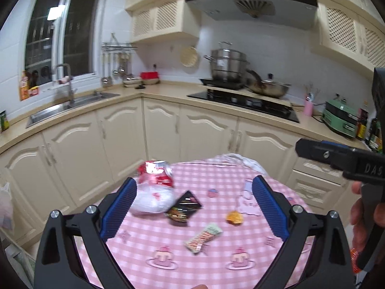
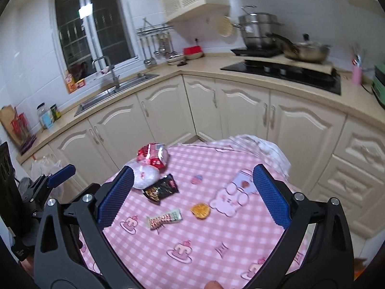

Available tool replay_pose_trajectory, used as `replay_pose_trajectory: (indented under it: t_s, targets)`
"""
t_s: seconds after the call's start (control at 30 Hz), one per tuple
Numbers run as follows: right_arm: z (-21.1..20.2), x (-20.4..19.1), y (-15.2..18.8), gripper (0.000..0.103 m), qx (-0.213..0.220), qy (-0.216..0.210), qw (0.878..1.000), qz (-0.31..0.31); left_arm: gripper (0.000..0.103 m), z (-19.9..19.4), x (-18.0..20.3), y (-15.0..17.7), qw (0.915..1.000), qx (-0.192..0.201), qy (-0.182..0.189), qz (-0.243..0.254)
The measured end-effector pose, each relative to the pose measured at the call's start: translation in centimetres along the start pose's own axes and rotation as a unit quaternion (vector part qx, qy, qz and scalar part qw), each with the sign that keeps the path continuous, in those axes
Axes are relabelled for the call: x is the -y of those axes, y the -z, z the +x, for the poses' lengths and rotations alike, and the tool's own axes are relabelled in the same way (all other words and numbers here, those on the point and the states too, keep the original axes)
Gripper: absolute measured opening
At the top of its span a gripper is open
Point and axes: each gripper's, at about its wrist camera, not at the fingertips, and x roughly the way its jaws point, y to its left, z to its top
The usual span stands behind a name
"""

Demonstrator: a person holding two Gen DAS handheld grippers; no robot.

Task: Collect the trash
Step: 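Return both grippers to the table above the remaining trash, then grasp the red-white candy bar wrapper with the left gripper while the right gripper grasps the flat orange peel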

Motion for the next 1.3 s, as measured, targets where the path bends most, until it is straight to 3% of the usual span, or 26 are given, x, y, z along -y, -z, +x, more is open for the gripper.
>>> replay_pose_trajectory:
  t_s: [0.2,0.37,0.6,0.63,0.7,0.77,0.8,0.9,1.0,1.1,1.2,1.23,1.3]
  targets:
    - [1.3,-1.6,0.1,0.097,0.007,-0.003,0.999,-0.037,0.095,0.6,-1.5,2.0,0.9998,-0.006,-0.011,0.017]
    - [3.5,-1.3,1.3,0.097,-0.017,0.0,0.999,-0.048,0.095,5.1,-0.2,5.3,0.9968,-0.064,0.009,0.047]
    - [6.8,1.7,3.9,0.097,-0.072,0.016,0.997,-0.035,0.094,12.5,1.4,9.8,0.9849,-0.157,0.031,0.066]
    - [7.2,2.1,4.2,0.097,-0.079,0.016,0.996,-0.033,0.09,13.4,1.6,10.3,0.9826,-0.168,0.033,0.073]
    - [8.2,2.8,4.9,0.097,-0.092,0.019,0.995,-0.032,0.059,14.7,1.9,11.1,0.9773,-0.193,0.04,0.078]
    - [9.3,3.2,5.6,0.097,-0.107,0.021,0.993,-0.033,0.045,15.6,1.9,11.7,0.9717,-0.218,0.053,0.074]
    - [10.2,3.4,6.1,0.097,-0.119,0.024,0.992,-0.034,0.026,15.6,1.9,11.8,0.9722,-0.216,0.055,0.073]
    - [12.8,3.6,7.6,0.097,-0.154,0.019,0.987,-0.036,0.016,14.9,1.3,11.8,0.9728,-0.214,0.06,0.064]
    - [15.4,3.3,9.3,0.085,-0.187,0.014,0.981,-0.045,0.015,14.3,0.4,11.9,0.9746,-0.213,0.051,0.046]
    - [17.6,3.0,10.6,0.061,-0.214,0.007,0.976,-0.041,0.014,13.1,-1.0,12.2,0.976,-0.212,0.043,0.02]
    - [18.1,2.1,10.8,0.053,-0.204,0.017,0.977,-0.063,0.014,12.4,-1.7,12.2,0.9764,-0.212,0.036,0.013]
    - [18.1,1.9,10.8,0.042,-0.205,0.015,0.976,-0.066,0.014,12.1,-2.1,12.2,0.9766,-0.212,0.036,0.008]
    - [17.9,1.6,10.9,0.037,-0.21,0.01,0.975,-0.07,0.014,11.7,-2.6,12.0,0.9771,-0.21,0.034,0.002]
